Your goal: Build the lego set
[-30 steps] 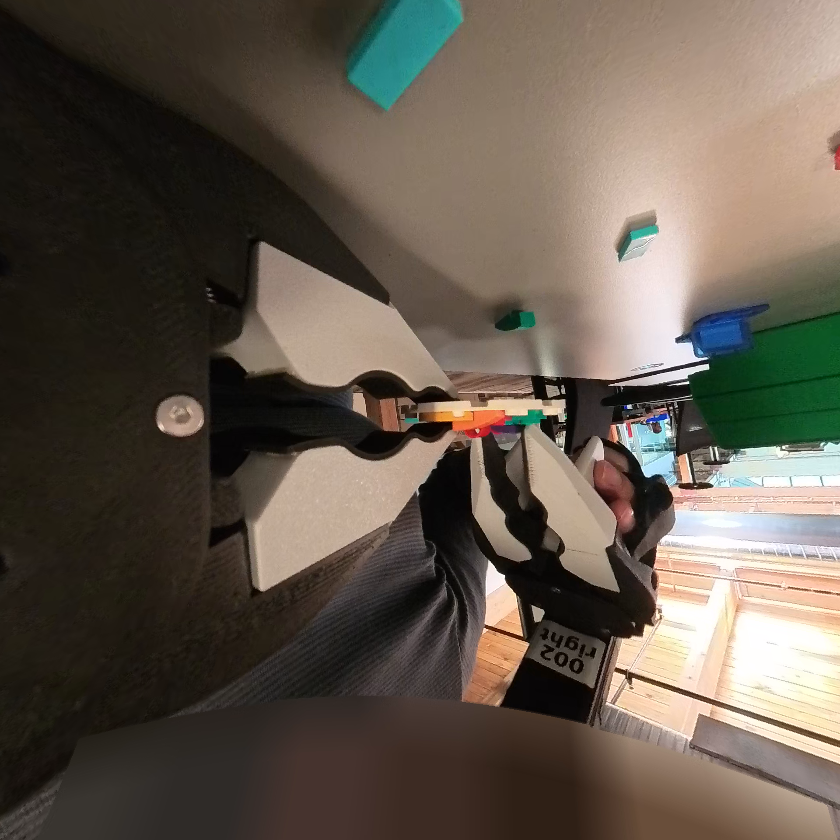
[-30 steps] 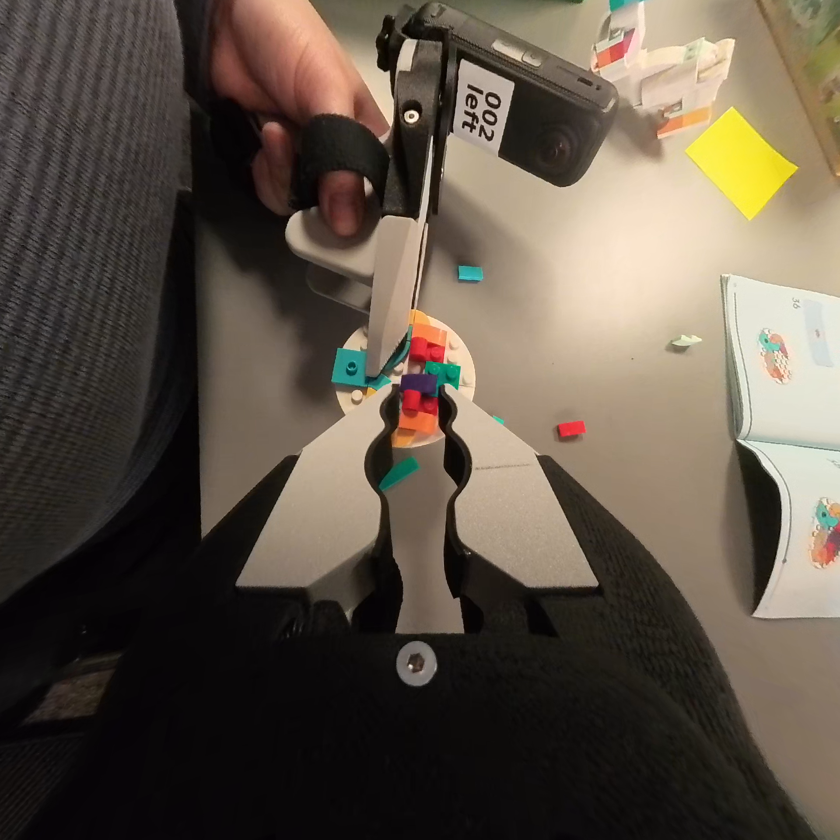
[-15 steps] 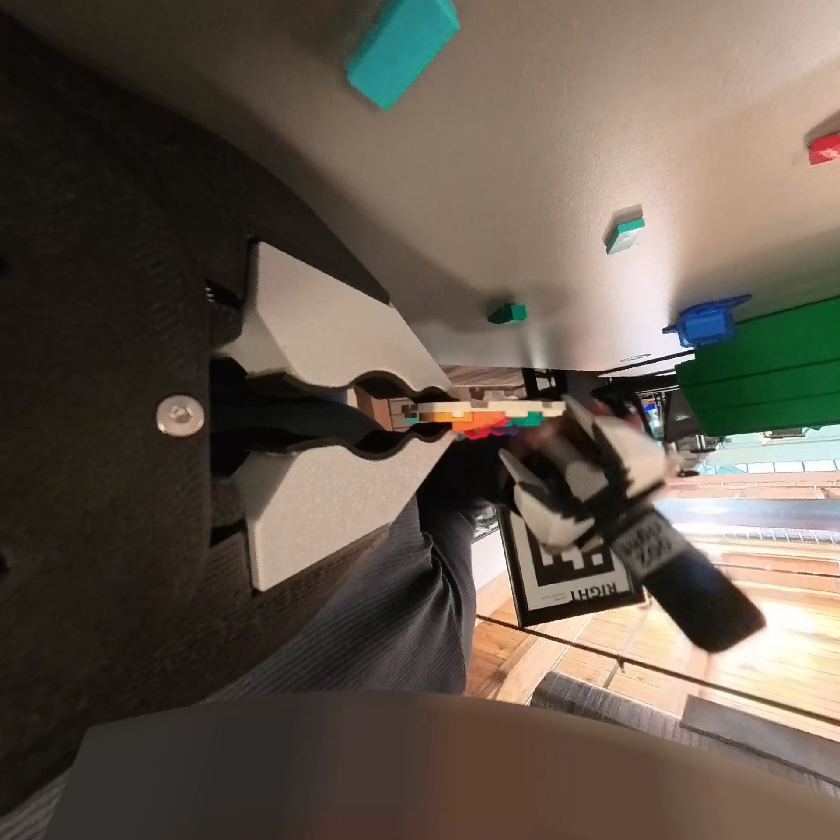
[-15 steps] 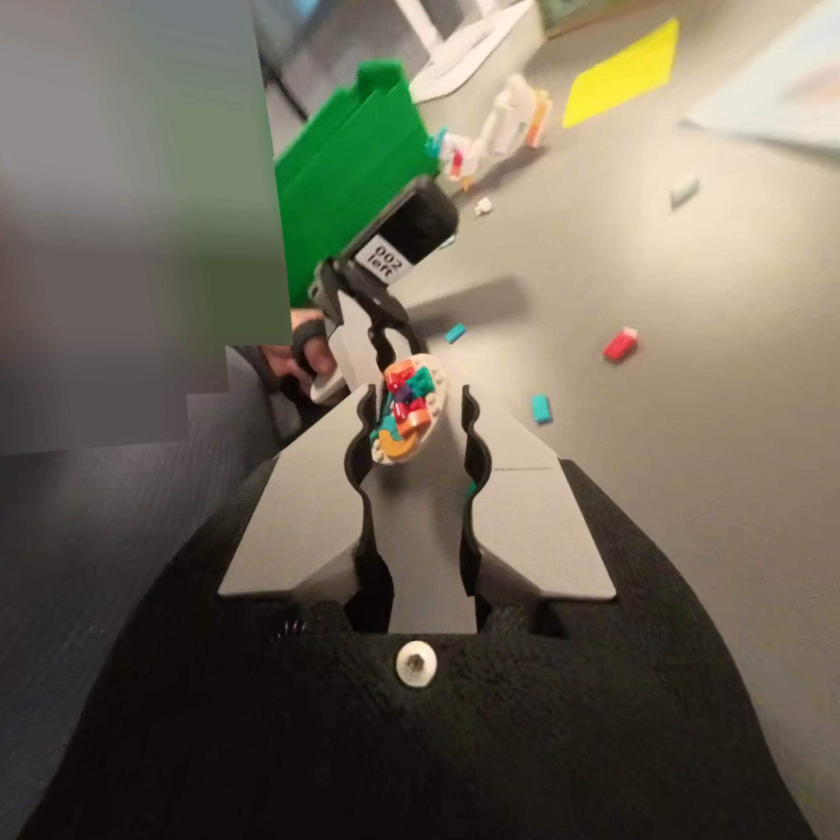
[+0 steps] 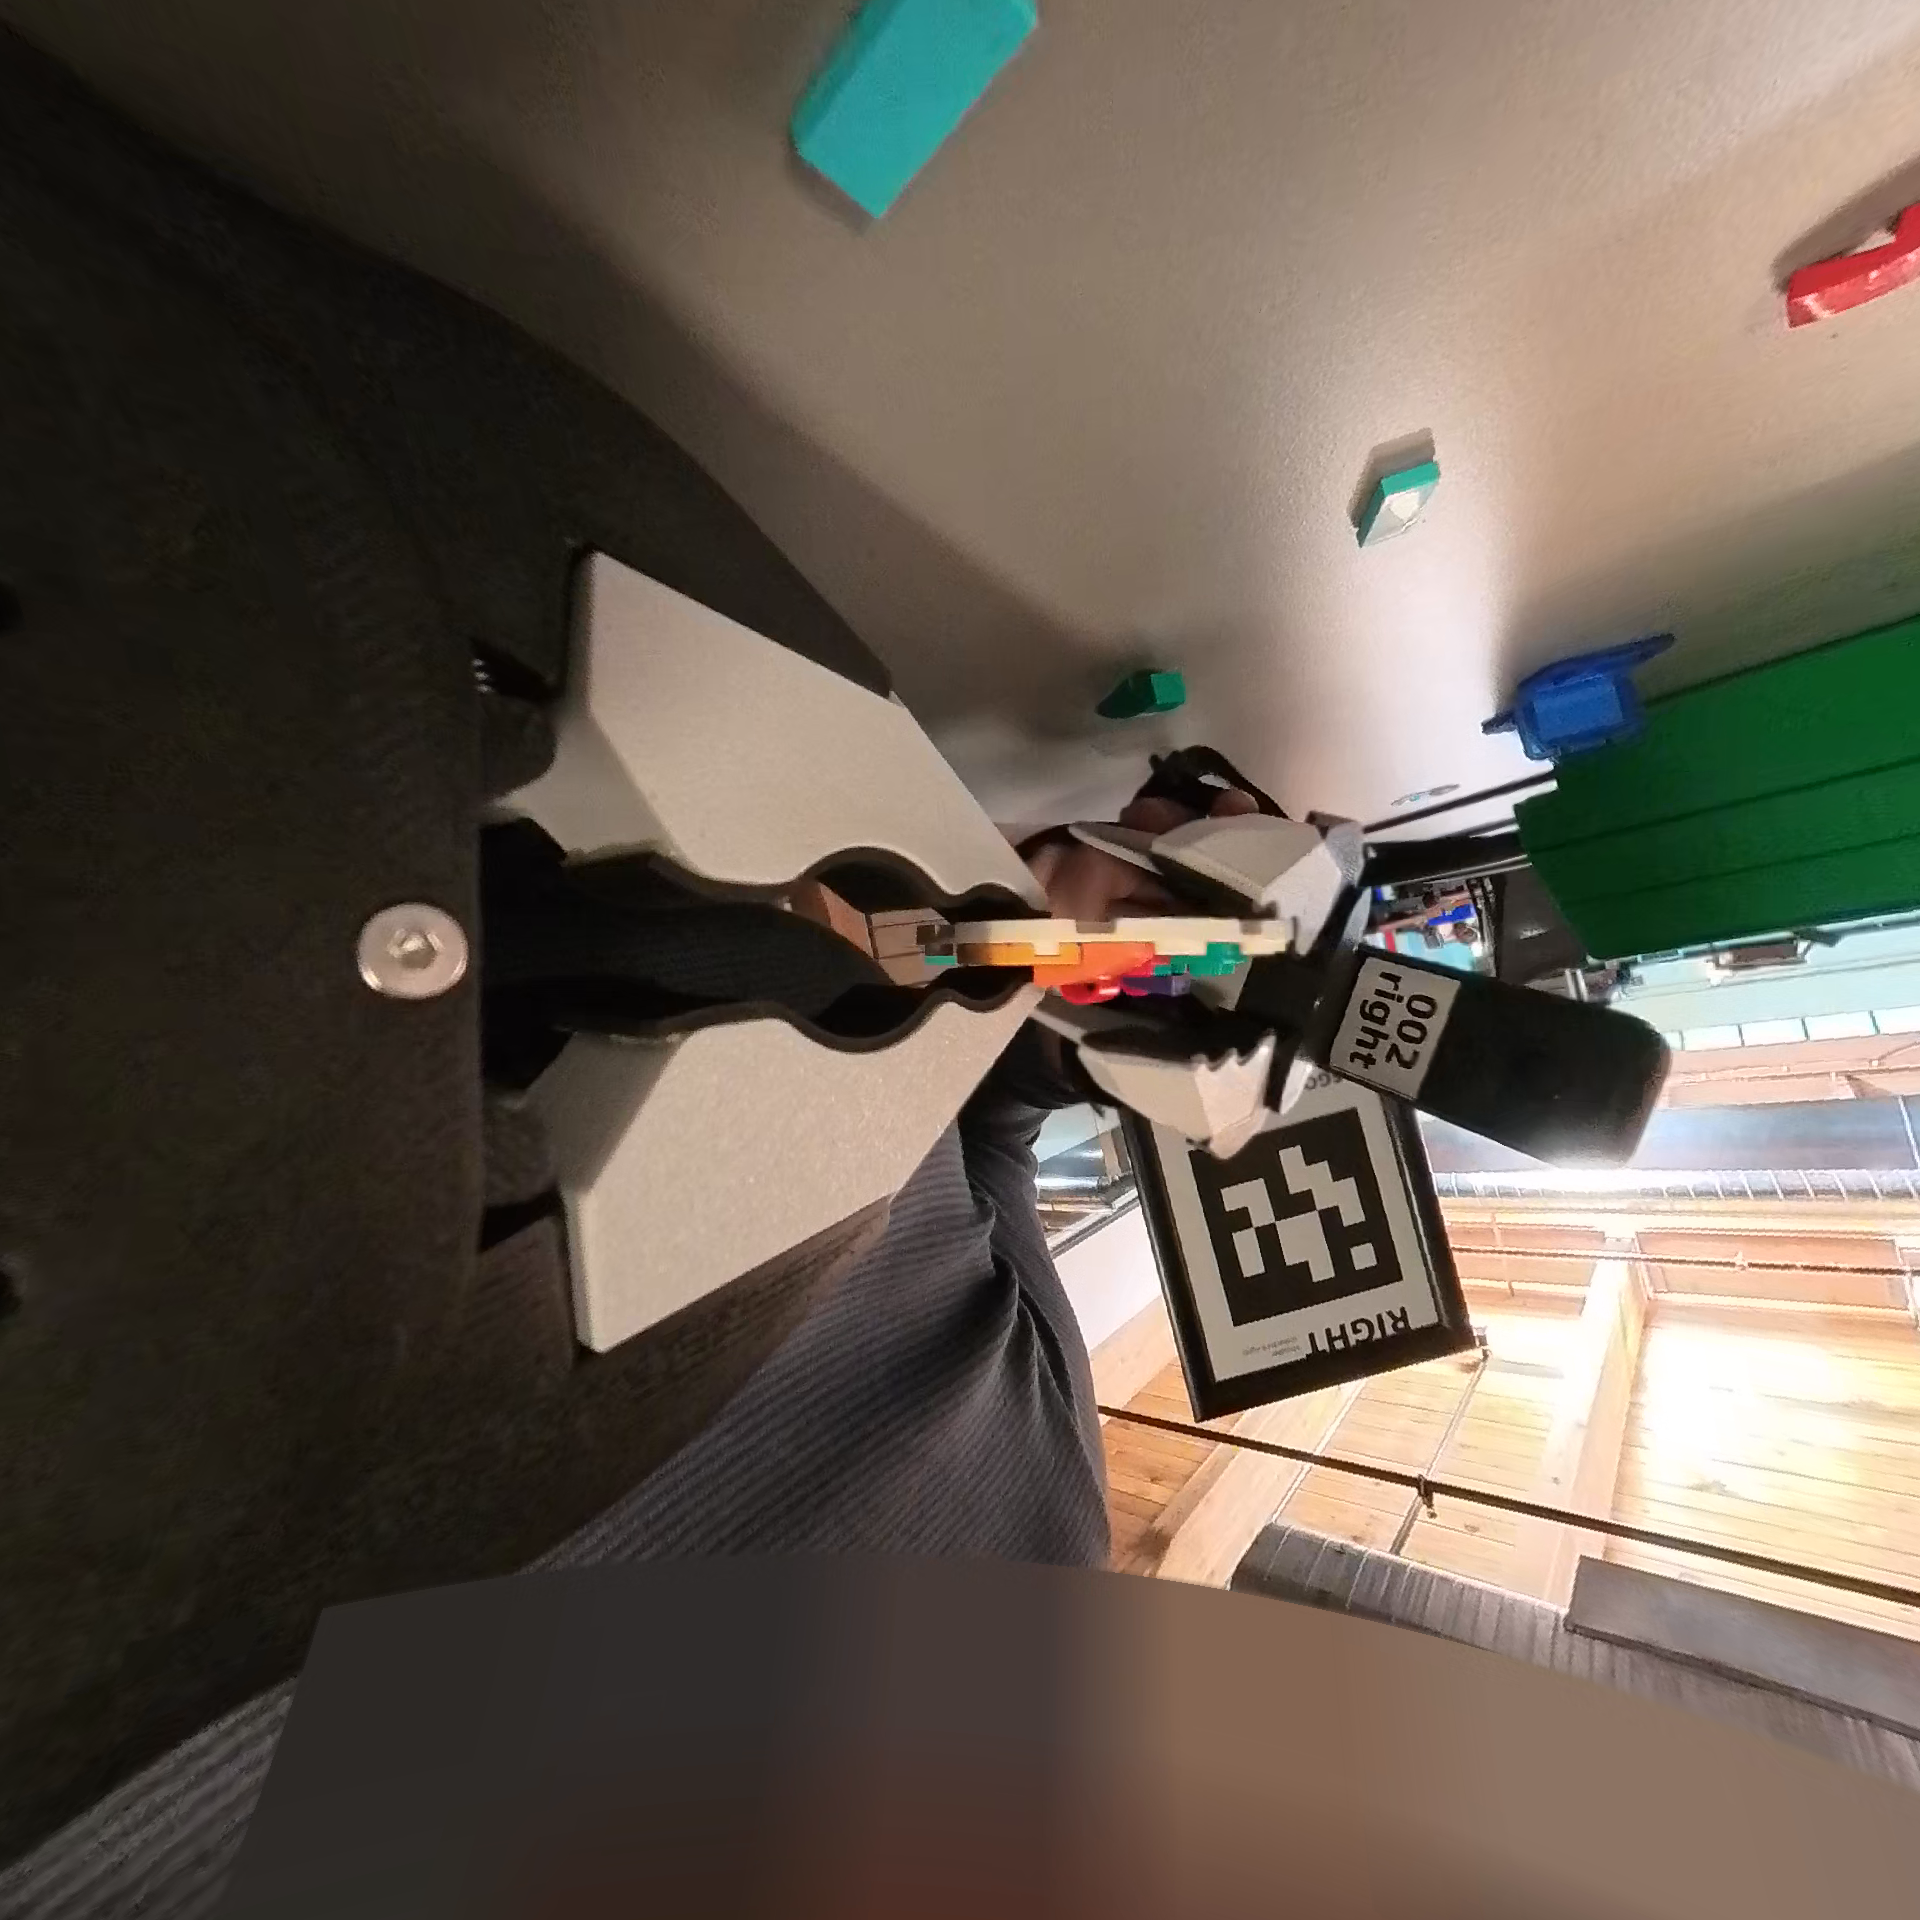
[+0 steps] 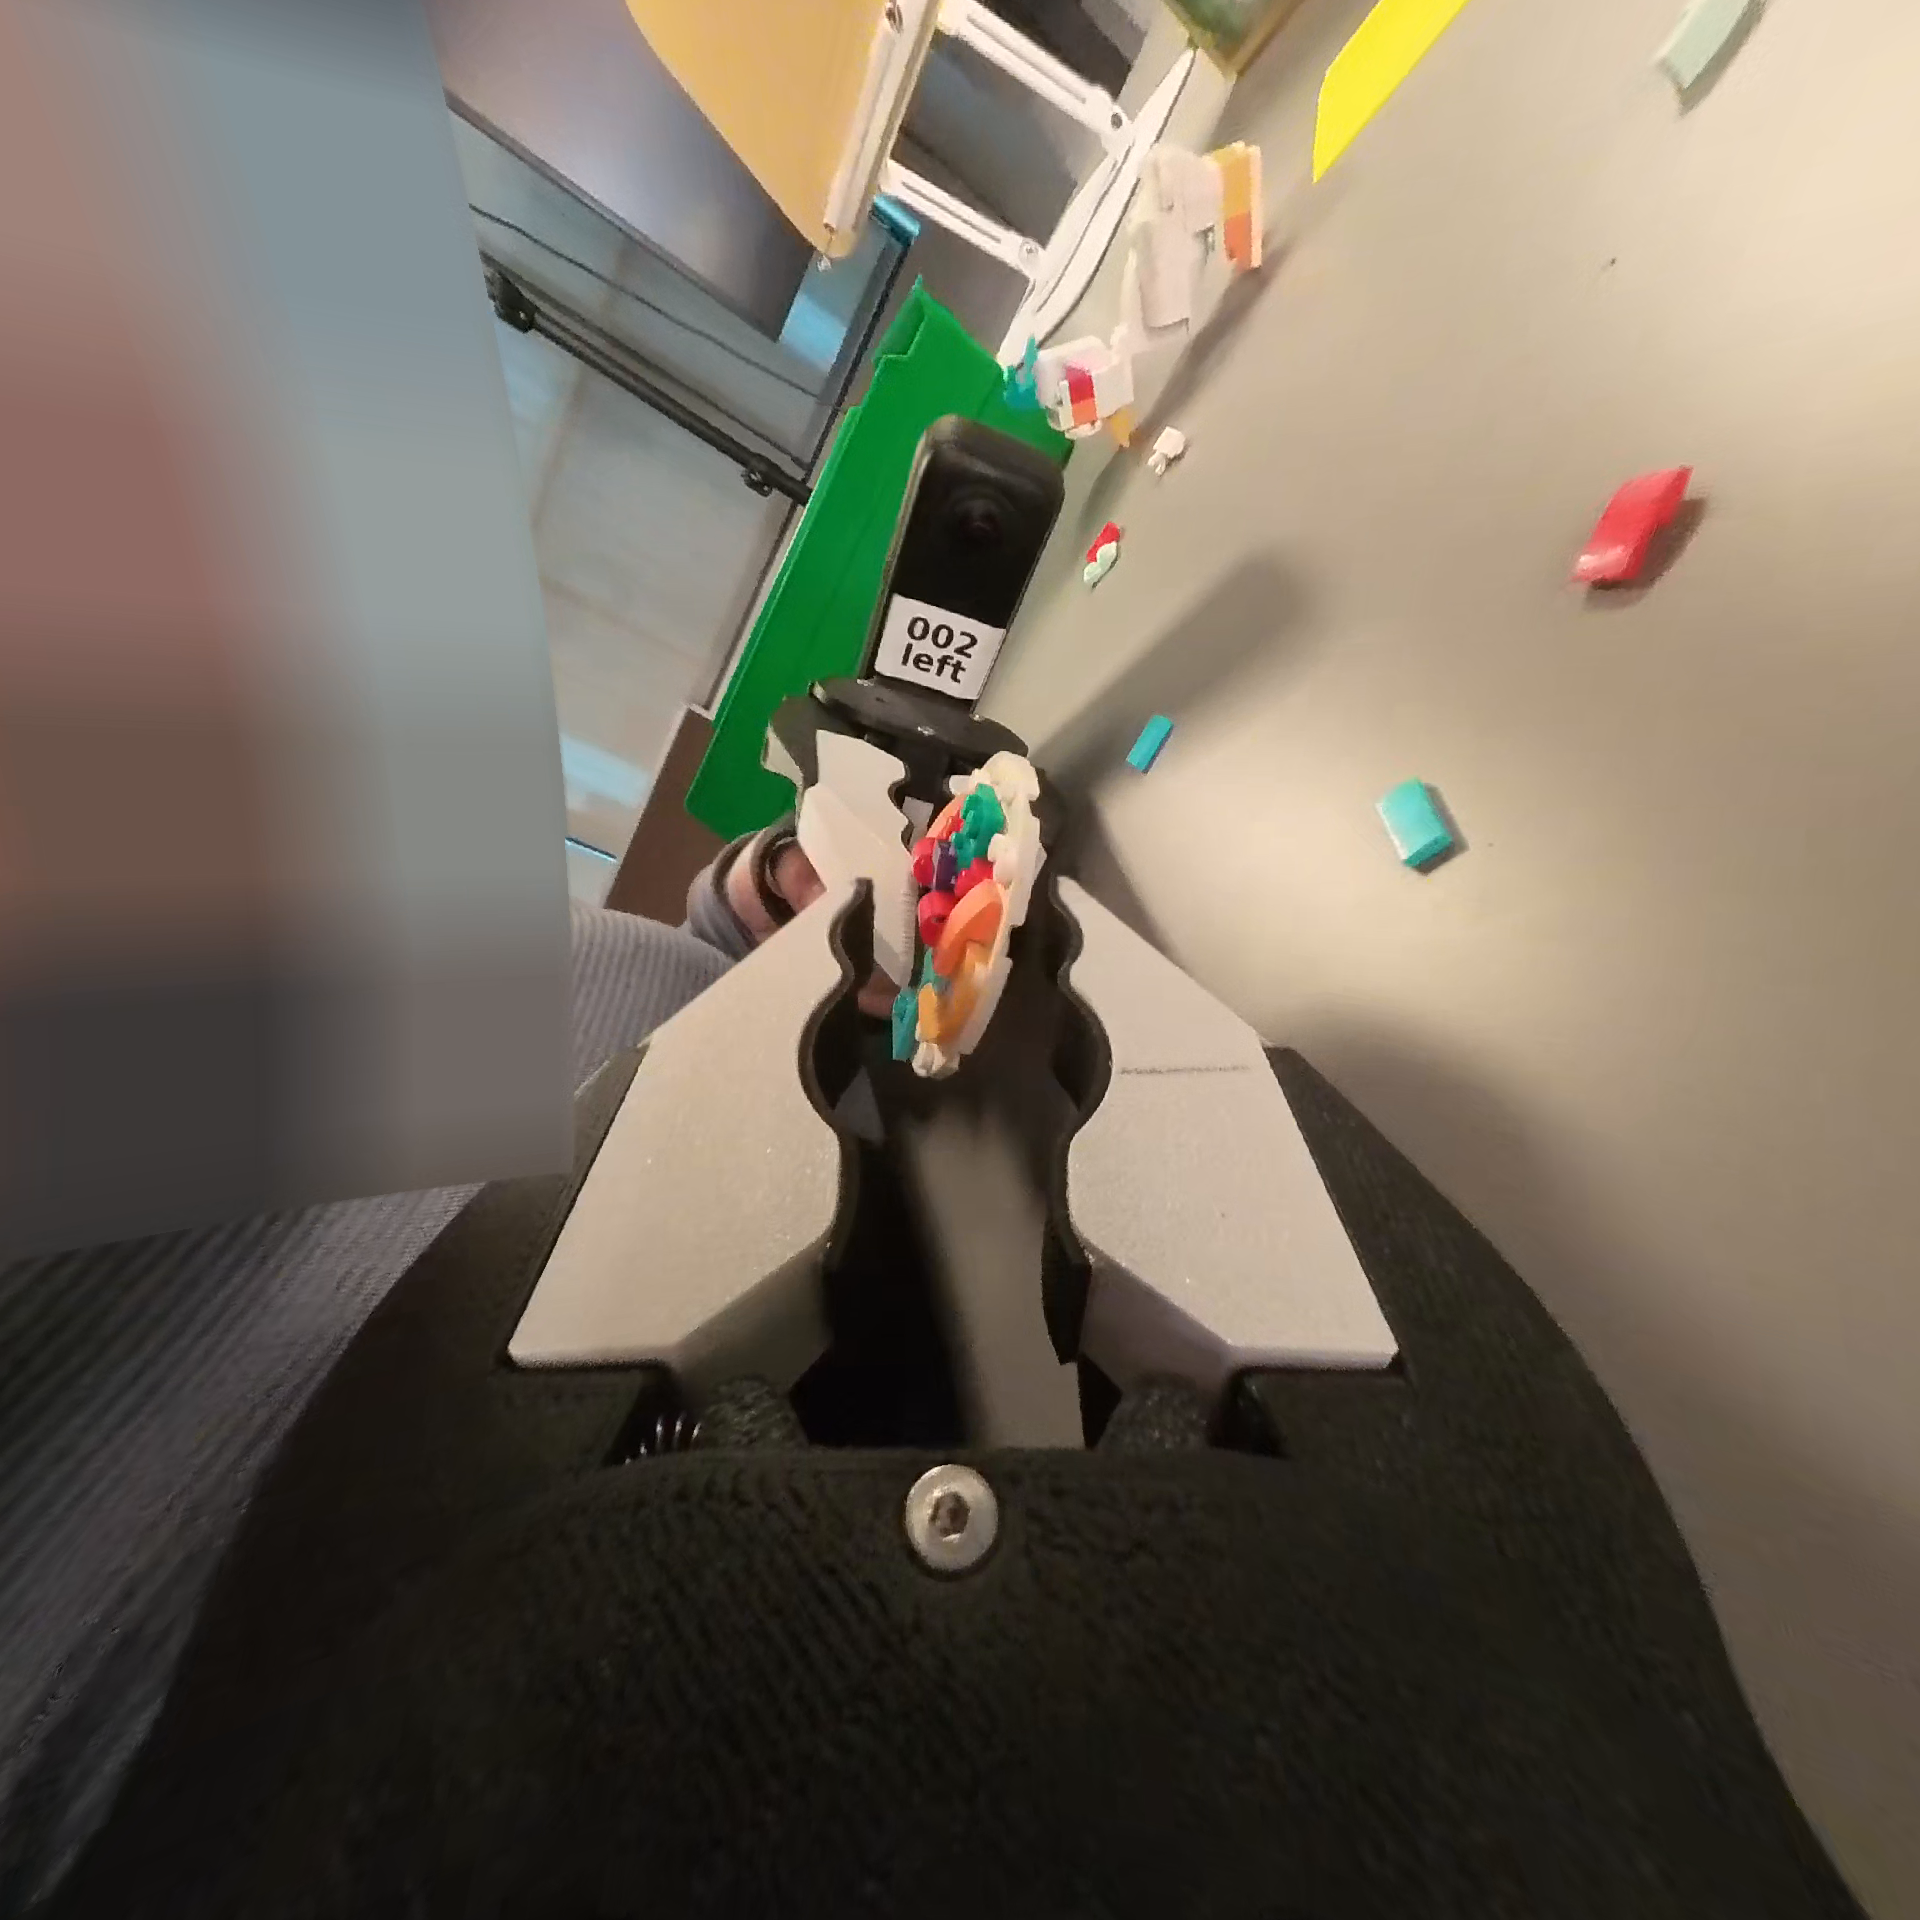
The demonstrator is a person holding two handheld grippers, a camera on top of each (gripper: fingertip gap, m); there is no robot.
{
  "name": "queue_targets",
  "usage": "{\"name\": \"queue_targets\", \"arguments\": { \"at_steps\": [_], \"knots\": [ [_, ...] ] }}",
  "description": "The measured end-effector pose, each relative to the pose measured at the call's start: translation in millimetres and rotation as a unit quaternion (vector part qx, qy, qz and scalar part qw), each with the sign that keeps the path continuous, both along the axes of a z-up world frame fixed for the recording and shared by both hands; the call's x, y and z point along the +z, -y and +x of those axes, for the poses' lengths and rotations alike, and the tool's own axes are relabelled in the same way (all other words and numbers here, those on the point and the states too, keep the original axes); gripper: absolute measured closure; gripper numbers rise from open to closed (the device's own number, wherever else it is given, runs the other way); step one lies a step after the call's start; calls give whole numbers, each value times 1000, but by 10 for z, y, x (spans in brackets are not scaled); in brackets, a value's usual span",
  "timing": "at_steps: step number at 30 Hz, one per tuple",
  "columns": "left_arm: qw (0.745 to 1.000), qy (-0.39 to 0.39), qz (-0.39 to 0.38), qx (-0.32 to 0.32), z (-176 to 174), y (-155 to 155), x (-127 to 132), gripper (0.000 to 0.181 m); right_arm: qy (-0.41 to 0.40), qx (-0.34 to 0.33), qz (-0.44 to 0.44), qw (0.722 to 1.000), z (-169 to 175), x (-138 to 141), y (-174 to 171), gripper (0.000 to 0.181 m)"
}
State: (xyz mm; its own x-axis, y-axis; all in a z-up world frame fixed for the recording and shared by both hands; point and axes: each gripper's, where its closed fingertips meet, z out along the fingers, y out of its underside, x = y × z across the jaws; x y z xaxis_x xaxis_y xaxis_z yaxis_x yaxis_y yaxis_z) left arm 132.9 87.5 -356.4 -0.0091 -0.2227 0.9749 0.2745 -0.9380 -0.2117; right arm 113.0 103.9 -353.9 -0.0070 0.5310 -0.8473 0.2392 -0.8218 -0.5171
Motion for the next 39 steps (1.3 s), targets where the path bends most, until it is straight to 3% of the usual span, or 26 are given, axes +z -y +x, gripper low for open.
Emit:
{"name": "queue_targets", "arguments": {
  "at_steps": [39],
  "knots": [
    [1000, -15, 2, -6, 24, 19, -32, 176, 7, -12, 10, 1000, 3, -24, -61, 166]
  ]
}}
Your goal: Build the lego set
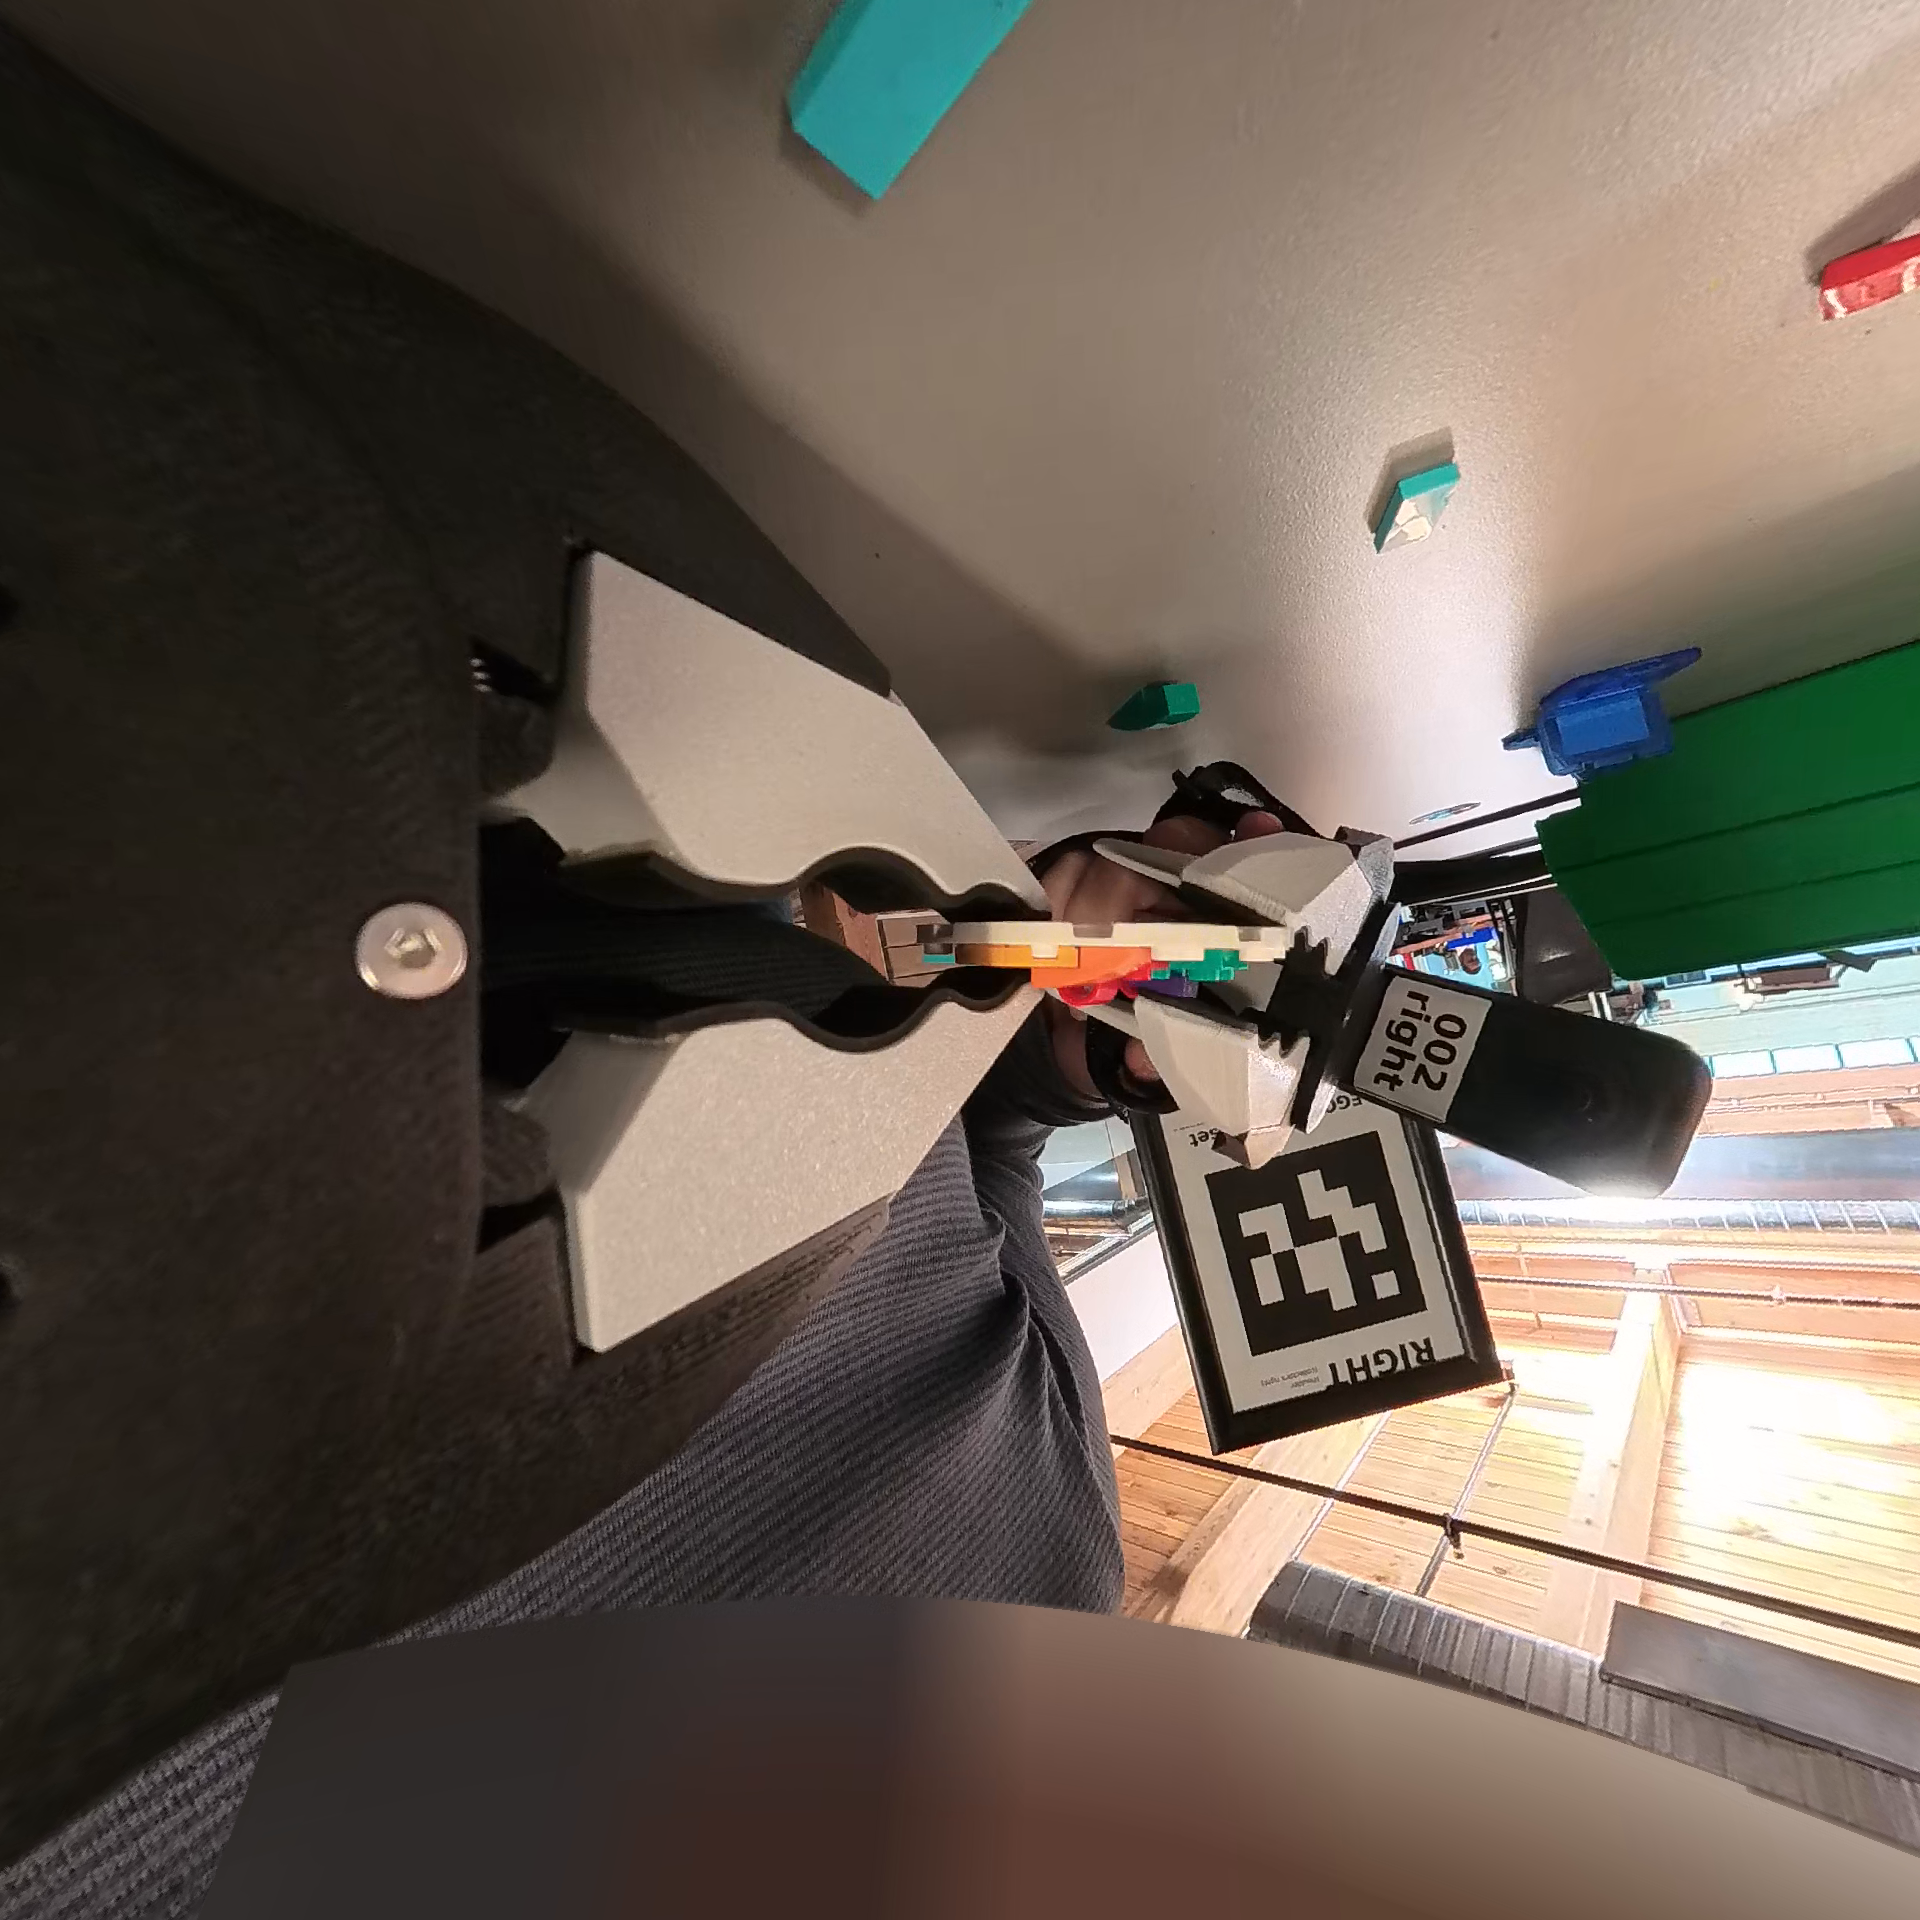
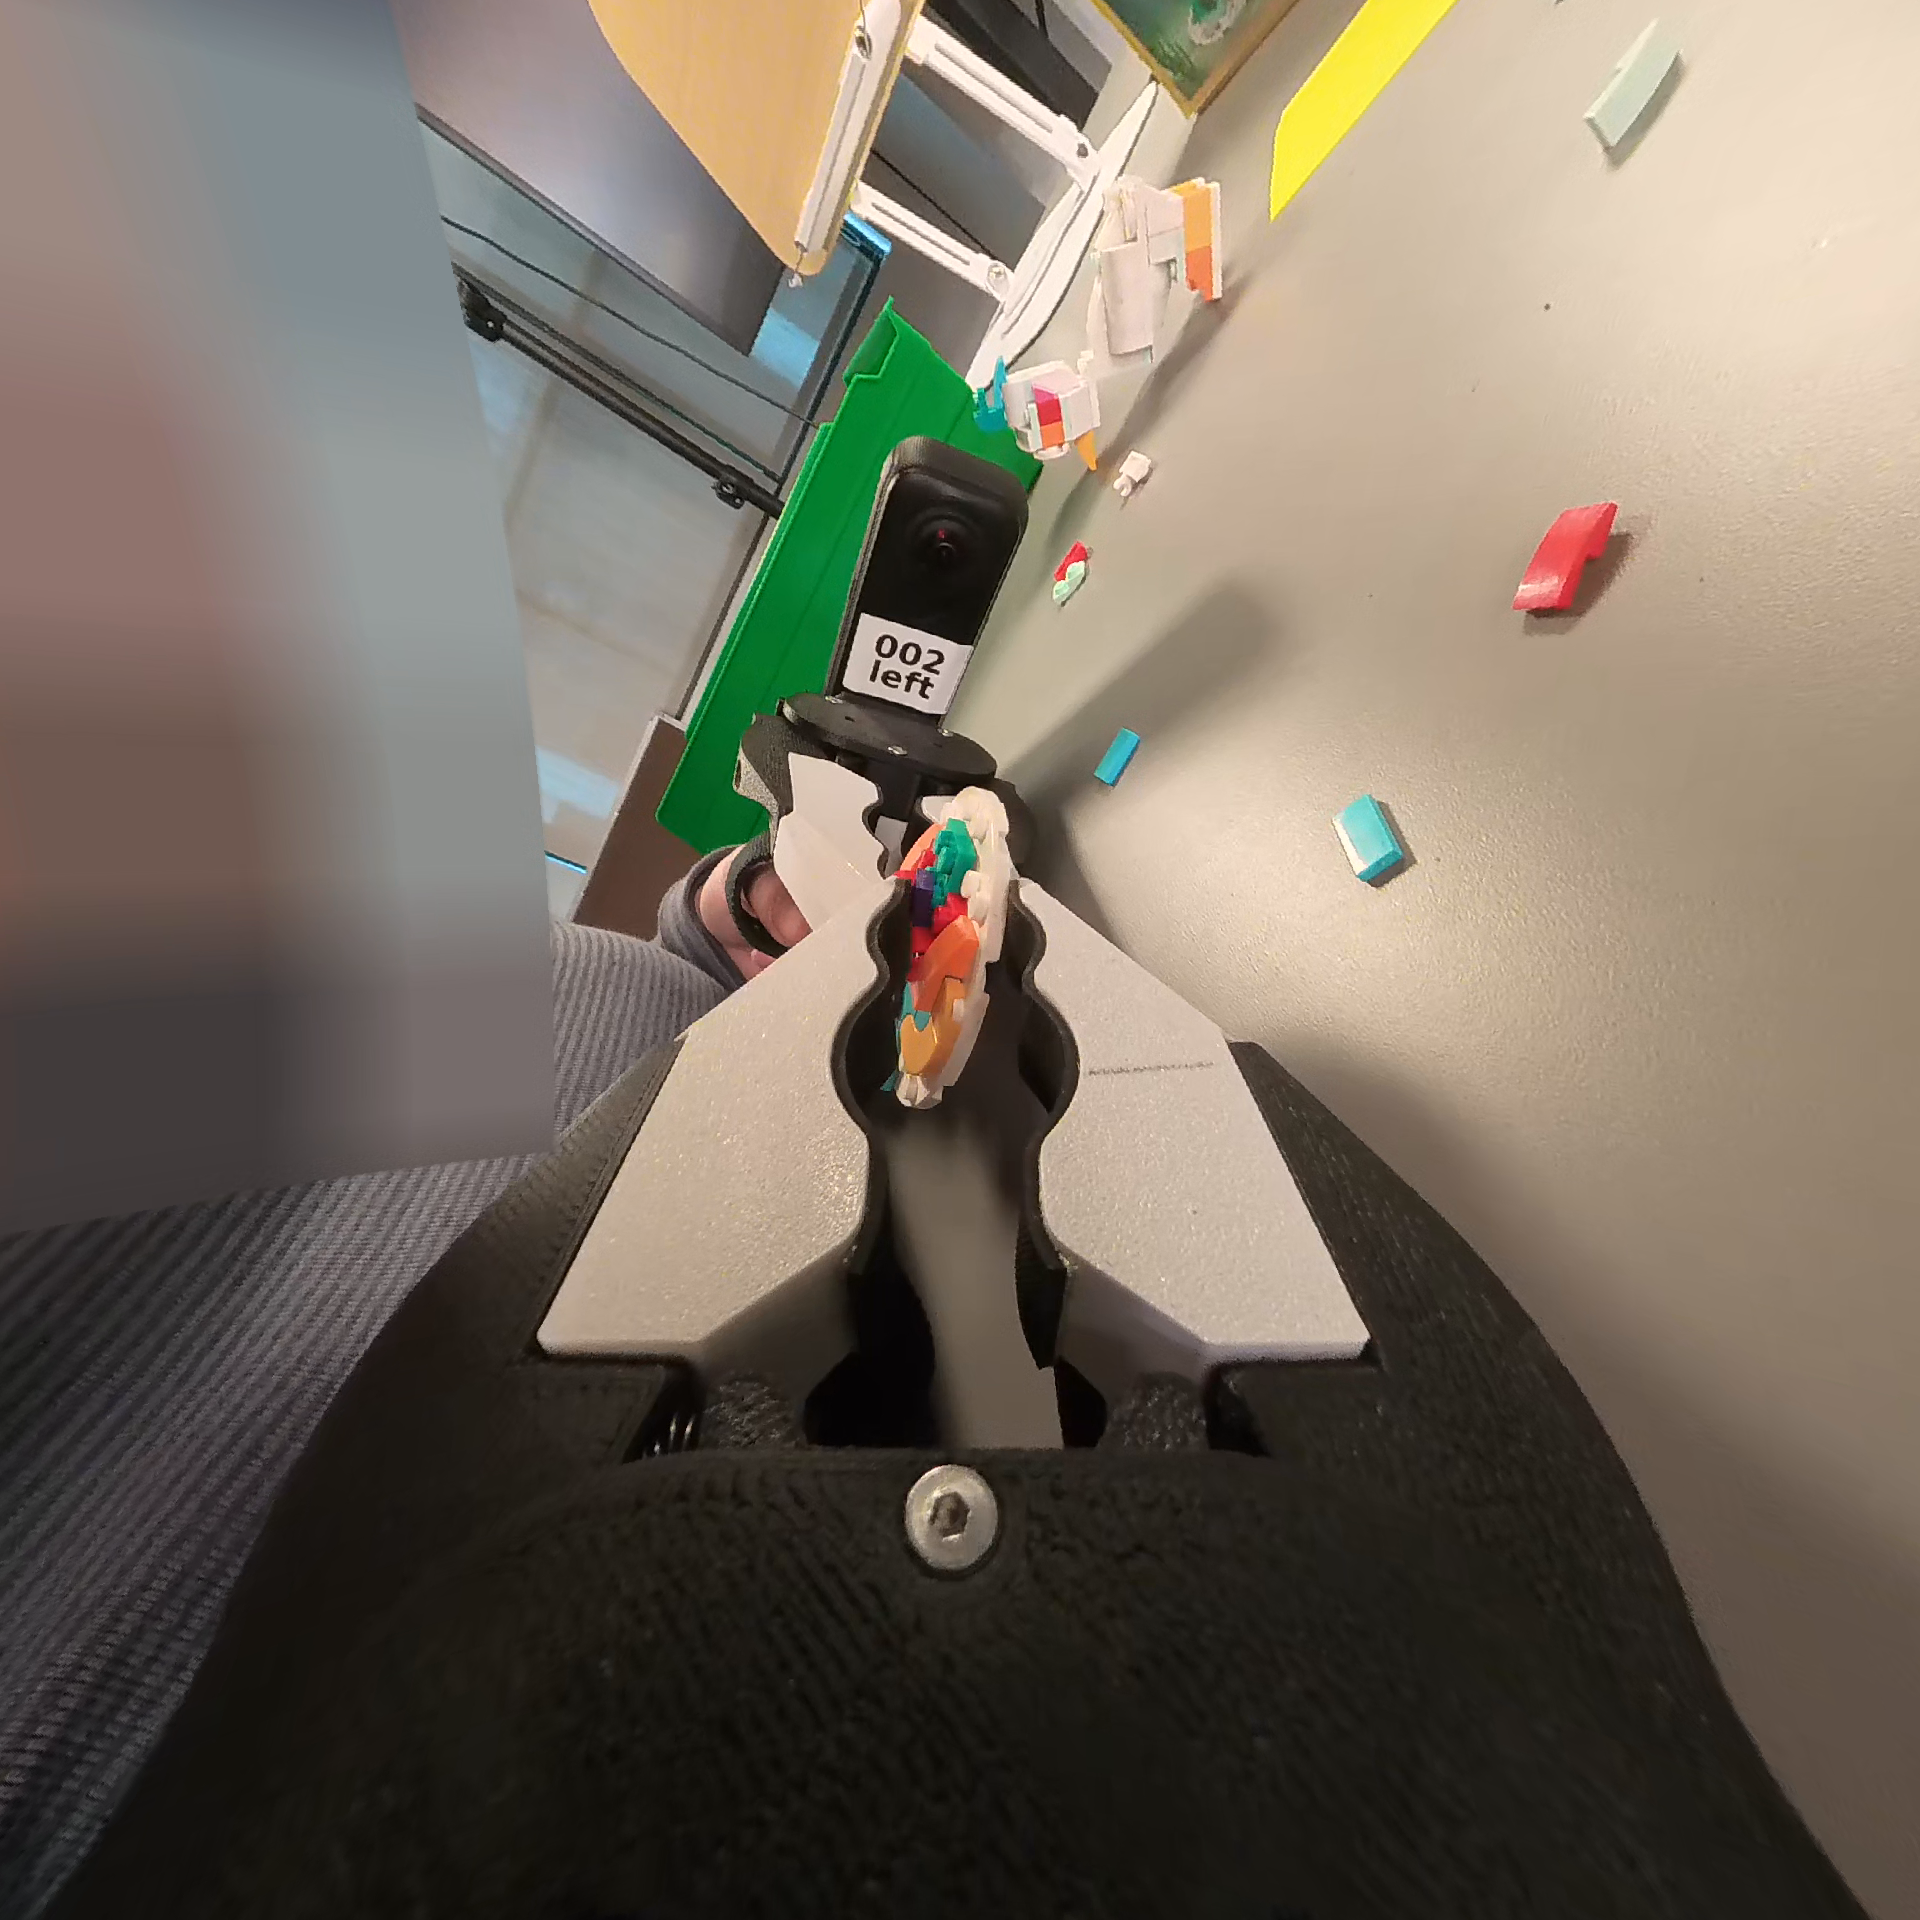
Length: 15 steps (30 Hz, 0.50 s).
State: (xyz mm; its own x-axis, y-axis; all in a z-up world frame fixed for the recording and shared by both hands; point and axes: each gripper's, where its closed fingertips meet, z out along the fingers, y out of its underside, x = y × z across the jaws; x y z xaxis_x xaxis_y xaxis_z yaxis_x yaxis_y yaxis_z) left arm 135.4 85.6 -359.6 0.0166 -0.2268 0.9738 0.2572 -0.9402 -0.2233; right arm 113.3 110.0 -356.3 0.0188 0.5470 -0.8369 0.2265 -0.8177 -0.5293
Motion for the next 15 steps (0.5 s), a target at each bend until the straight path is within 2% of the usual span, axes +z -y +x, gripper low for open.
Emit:
{"name": "queue_targets", "arguments": {
  "at_steps": [9, 15],
  "knots": [
    [1000, -11, 2, -6, 19, 20, -24, 176, -12, 21, -34, 999, 55, 38, 26, 173],
    [1000, -18, 0, -7, 25, 21, -45, 176, 2, 28, -24, 999, 74, 16, 24, 174]
  ]
}}
